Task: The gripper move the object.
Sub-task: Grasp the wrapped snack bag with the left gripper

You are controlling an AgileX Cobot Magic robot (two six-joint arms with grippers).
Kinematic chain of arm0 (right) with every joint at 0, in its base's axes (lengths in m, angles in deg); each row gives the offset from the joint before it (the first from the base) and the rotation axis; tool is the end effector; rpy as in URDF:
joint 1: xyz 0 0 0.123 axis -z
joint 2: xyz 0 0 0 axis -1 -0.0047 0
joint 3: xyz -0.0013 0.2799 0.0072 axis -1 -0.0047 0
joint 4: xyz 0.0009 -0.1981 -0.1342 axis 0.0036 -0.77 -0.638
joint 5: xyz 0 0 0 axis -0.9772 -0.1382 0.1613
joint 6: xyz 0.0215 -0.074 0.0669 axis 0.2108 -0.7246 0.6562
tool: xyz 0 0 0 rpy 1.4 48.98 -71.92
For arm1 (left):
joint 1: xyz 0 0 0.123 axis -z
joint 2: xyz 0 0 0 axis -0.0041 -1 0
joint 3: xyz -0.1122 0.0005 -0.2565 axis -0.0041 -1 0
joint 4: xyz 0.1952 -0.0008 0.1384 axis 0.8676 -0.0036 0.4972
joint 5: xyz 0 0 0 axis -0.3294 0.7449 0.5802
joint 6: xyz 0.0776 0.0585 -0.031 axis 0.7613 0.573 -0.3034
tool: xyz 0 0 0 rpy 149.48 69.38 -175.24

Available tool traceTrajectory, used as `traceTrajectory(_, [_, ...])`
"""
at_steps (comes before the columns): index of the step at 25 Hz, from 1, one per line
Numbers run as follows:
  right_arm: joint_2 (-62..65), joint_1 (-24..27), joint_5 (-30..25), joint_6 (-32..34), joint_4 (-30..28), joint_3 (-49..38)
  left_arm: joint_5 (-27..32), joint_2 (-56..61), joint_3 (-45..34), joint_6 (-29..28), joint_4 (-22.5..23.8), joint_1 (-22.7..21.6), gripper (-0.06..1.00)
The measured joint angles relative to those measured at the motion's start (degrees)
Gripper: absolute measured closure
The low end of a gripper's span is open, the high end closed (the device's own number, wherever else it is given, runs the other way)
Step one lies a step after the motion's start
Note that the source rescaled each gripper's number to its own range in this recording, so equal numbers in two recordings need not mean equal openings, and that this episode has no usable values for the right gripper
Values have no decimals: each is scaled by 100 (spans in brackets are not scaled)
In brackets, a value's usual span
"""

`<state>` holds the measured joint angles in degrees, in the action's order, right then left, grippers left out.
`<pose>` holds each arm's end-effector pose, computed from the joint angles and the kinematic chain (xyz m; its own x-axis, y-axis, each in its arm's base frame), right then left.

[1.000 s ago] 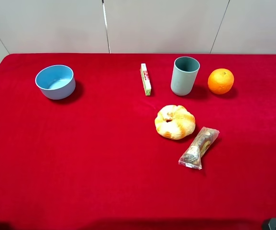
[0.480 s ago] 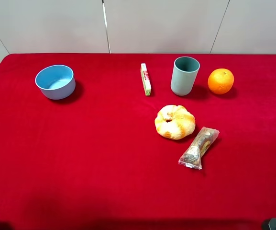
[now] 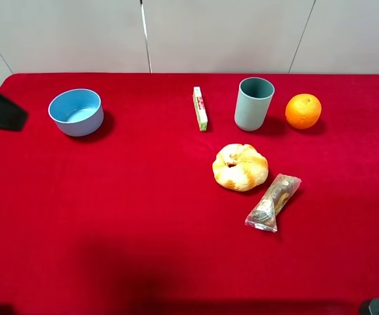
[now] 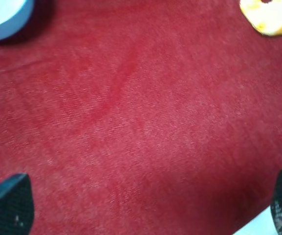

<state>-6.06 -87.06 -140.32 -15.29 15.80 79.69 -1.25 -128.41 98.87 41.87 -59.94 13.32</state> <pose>0.0001 0.0056 0.2699 -0.4116 0.0231 -0.9111 -0.0021 0.9997 0.0262 0.1500 -0.0637 0.3122 -0.7735 0.2815 -0.5679 0.4424 0.8814 -0.1657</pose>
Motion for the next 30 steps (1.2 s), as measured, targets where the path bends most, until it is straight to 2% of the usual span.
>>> traceTrajectory(11, [0, 0, 0, 0, 0, 0, -223, -957, 409, -302, 5, 847, -2])
traceTrajectory(20, [0, 0, 0, 0, 0, 0, -320, -1818, 1008, -1055, 516, 1912, -2])
traceTrajectory(30, [0, 0, 0, 0, 0, 0, -321, -2911, 1870, -1607, 804, 2877, -2])
